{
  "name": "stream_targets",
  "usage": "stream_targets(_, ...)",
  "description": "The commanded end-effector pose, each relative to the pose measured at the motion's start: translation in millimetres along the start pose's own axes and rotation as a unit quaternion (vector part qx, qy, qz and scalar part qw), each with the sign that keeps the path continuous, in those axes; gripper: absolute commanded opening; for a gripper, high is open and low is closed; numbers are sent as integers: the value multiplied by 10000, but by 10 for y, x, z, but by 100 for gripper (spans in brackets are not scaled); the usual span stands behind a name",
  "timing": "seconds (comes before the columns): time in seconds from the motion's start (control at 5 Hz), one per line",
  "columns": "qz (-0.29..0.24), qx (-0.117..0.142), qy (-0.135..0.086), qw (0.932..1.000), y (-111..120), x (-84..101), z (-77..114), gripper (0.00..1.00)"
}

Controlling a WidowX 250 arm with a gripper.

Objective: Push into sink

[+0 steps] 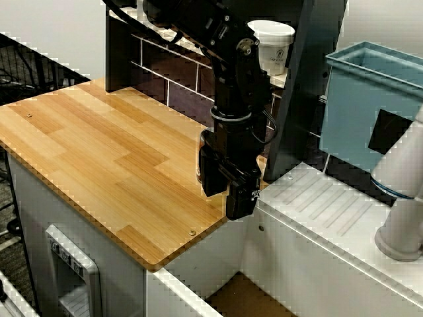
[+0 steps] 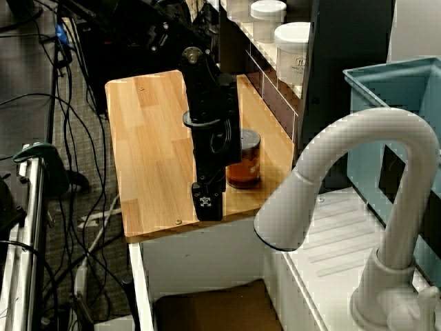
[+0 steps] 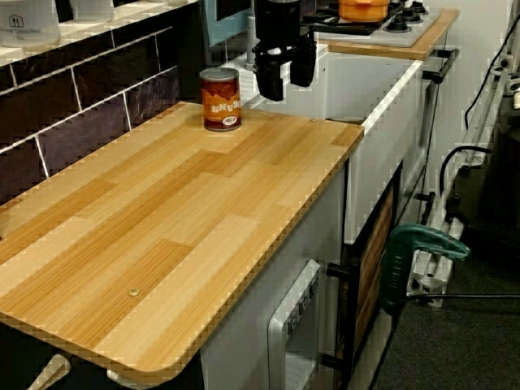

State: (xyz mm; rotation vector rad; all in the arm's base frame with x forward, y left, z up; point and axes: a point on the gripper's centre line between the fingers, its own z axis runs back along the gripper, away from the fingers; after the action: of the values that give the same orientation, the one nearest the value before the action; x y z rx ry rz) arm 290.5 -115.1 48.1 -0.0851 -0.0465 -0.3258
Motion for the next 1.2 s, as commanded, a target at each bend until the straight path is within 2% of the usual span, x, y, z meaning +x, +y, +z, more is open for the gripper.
stream_targets(0.0, 0, 0, 0, 10000, 0, 0, 0, 100)
stream_targets(0.2, -109, -28, -208, 9997, 322, -189, 253, 100)
stream_targets(0.4, -27, 319, -206, 9993, 572, -388, 450, 100)
stream_targets(0.6, 102, 330, -232, 9991, 737, -514, 538, 100)
stream_targets(0.8, 356, 454, -348, 9977, 1146, -547, 634, 100)
stream_targets(1.0, 704, 785, -713, 9919, 1501, -417, 651, 100)
